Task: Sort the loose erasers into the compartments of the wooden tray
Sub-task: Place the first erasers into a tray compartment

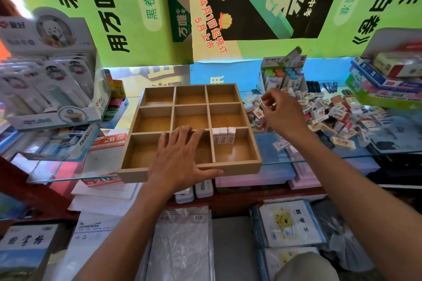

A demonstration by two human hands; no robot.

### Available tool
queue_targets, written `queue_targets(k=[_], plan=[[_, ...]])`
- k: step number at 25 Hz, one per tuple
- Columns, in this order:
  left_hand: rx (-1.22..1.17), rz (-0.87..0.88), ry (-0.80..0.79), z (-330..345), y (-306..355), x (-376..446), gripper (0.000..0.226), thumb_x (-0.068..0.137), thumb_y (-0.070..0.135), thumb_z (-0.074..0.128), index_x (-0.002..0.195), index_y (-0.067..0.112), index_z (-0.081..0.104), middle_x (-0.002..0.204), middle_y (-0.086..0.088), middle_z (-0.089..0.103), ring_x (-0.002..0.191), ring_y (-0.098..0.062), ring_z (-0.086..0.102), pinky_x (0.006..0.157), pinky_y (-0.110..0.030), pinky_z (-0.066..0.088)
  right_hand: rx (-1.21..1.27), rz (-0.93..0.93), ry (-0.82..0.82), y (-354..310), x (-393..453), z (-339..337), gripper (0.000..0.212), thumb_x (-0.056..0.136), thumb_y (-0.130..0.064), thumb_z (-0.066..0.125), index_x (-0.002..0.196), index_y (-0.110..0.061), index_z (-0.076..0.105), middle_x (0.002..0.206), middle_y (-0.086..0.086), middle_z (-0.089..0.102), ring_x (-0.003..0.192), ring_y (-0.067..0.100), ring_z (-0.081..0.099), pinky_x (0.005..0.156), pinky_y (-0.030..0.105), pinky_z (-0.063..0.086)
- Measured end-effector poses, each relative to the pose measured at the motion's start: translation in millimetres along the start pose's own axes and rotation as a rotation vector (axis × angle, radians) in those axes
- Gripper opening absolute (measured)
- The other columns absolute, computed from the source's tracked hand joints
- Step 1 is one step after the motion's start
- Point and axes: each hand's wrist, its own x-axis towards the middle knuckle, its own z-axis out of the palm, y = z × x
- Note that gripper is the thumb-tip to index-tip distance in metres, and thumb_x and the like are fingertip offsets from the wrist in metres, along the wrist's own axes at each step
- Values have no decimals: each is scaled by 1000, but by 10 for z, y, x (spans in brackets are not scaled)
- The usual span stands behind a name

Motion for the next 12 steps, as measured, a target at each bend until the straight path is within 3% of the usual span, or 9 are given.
queue_targets(k=[2, 4, 6, 8, 12], plan=[[2, -1, -2, -5, 2, -2, 115, 59, 101, 26, 151, 35, 12, 159, 0, 19, 148, -25, 17, 121, -54, 15, -253, -80, -205, 58, 61, 23, 29, 84, -21, 66, 114, -21, 65, 109, 5, 68, 95, 23, 62, 79, 37, 56], [-2, 0, -7, -6, 0, -5, 114, 59, 100, 28, 151, 35, 12, 159, 0, 18, 148, -25, 16, 121, -54, 14, -487, -192, -199, 52, 63, 102, 33, 86, -37, 66, 115, -21, 68, 110, 7, 68, 101, 27, 60, 78, 35, 51], [-5, 4, -4, -6, 2, -4, 114, 59, 101, 26, 151, 35, 12, 159, 0, 19, 148, -24, 17, 121, -54, 14, -529, -215, -88, 24, 65, 142, 29, 87, -43, 66, 104, -20, 69, 103, 7, 71, 98, 28, 60, 75, 34, 49], [-14, 10, 3, -9, -1, -1, 115, 58, 101, 24, 151, 34, 14, 159, 0, 21, 147, -25, 18, 121, -54, 13, -489, -166, -65, 3, 70, 164, 24, 85, -36, 68, 102, -19, 67, 103, 7, 71, 98, 28, 59, 76, 35, 48], [-16, 12, 6, -7, -5, -6, 114, 59, 100, 27, 151, 34, 15, 159, 0, 21, 147, -24, 18, 121, -53, 13, -479, -105, -167, 36, 71, 168, 45, 84, -28, 69, 127, -22, 58, 120, 9, 66, 109, 32, 56, 86, 40, 49]])
